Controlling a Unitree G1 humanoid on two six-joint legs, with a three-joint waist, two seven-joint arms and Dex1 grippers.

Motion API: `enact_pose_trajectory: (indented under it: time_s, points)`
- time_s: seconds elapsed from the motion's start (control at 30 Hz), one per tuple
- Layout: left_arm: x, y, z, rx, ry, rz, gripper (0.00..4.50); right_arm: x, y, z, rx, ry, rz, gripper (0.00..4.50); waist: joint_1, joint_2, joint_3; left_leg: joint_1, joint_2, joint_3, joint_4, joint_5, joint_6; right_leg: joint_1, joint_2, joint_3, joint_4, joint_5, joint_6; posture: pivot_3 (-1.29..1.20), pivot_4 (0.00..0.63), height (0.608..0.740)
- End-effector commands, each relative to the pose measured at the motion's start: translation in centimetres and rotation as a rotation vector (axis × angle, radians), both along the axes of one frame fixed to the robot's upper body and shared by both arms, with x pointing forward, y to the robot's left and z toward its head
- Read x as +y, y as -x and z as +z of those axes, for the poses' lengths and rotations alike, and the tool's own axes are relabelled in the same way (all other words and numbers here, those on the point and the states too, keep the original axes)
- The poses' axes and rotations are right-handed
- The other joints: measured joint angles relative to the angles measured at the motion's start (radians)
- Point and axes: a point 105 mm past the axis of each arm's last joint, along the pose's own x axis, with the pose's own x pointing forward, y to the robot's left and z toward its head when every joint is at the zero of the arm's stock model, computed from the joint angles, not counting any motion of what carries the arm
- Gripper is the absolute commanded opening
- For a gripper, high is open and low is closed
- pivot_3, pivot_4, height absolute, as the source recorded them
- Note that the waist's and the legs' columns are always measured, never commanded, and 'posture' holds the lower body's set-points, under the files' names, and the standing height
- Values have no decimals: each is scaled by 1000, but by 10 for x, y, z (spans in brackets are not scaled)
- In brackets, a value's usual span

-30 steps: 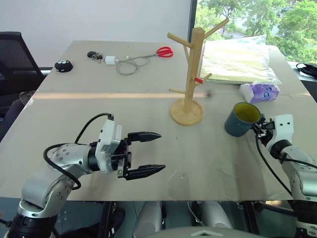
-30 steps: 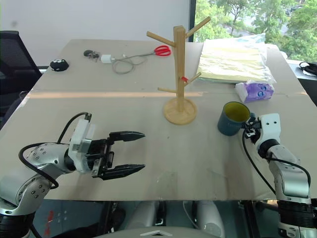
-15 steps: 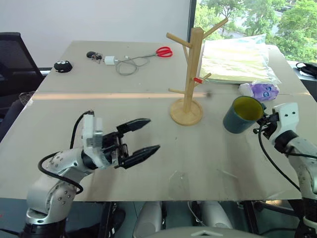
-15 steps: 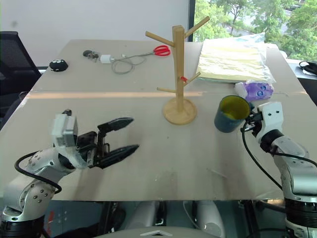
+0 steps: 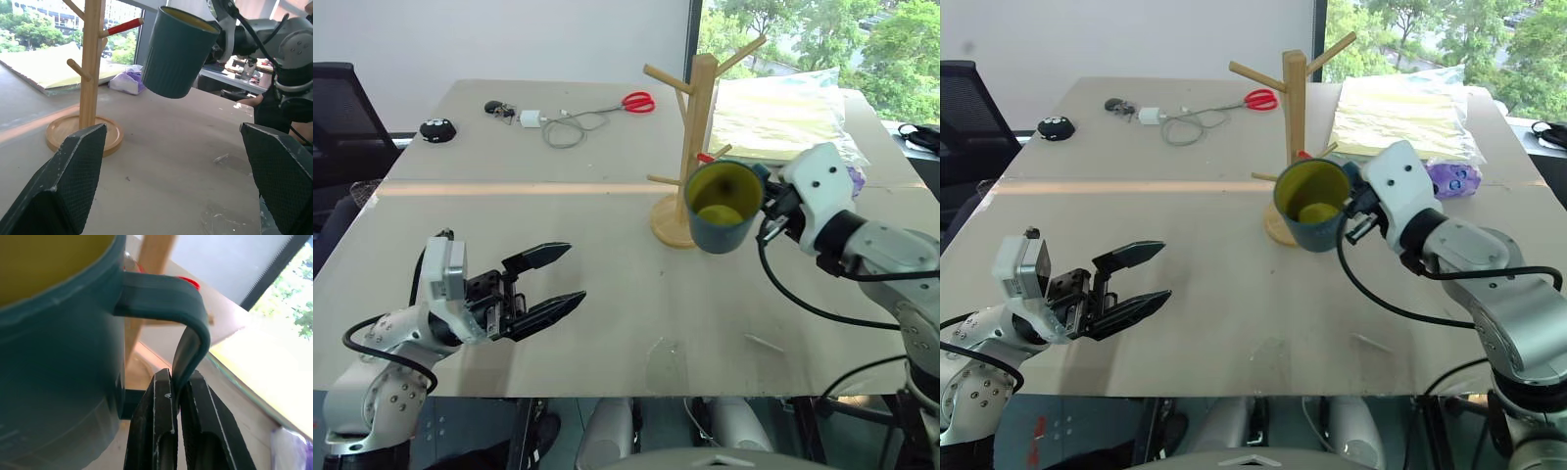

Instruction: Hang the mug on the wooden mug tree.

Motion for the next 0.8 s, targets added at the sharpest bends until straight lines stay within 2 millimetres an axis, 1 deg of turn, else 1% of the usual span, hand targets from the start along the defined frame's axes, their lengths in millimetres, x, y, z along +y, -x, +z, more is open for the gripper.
enact_pose_trajectory:
  time_s: [0.03, 0.17, 0.27, 0.4, 0.5, 0.6, 0.73, 0.77, 0.8]
  points:
    - [2, 10, 13, -49, 22, -35, 4500, 1, 0, 8, -35, 22, -20, 71, -1, 0, 0, -1, 0, 0, 0, 0, 0, -1, 0, 0, 0, 0, 0, 0, 150, 740]
    - [6, 16, 21, -42, 50, -48, 4500, 4, -3, 10, -27, 32, -17, 71, -4, 0, 0, -9, 0, 0, 0, 2, -3, -8, 0, 0, 0, 0, 1, 0, 150, 740]
    - [10, 18, 23, -38, 55, -29, 4500, 11, -10, 15, -29, 28, -9, 71, -15, 0, 0, -12, 0, 0, 1, 2, -3, -11, 0, 0, 0, 1, 1, 0, 150, 740]
    - [13, 21, 21, -31, 56, -12, 4500, 18, -15, 22, -37, 14, 4, 71, -23, 0, 0, -11, 0, 1, 0, 1, -2, -11, 1, 0, 1, 1, 2, 0, 150, 740]
    - [22, 24, 17, -25, 65, 27, 4500, 29, -19, 28, -42, 20, 37, 71, -25, 0, 0, -12, 0, 1, 0, 1, -2, -12, 1, 1, 1, 1, 2, 0, 150, 740]
    - [28, 27, 13, -18, 67, 57, 4500, 40, -24, 31, -34, 26, 59, 71, -25, 0, 0, -12, 0, 1, 0, 1, -2, -12, 1, 1, 1, 1, 2, 0, 150, 740]
    - [31, 28, 7, -15, 64, 74, 4500, 53, -40, 29, -10, 42, 54, 71, -25, -1, 0, -12, 0, 2, 0, 1, -2, -12, 1, 1, 1, 1, 1, 0, 150, 740]
    - [31, 28, 7, -17, 65, 76, 4500, 57, -41, 24, 29, 43, 77, 71, -23, -1, 0, -12, 0, 2, 0, 1, -2, -12, 1, 1, 1, 1, 1, 0, 150, 740]
    - [30, 28, 7, -20, 65, 78, 4500, 59, -42, 20, 26, 75, 91, 71, -22, -1, -1, -12, 0, 2, 0, 1, -2, -12, 1, 1, 1, 1, 1, 0, 150, 740]
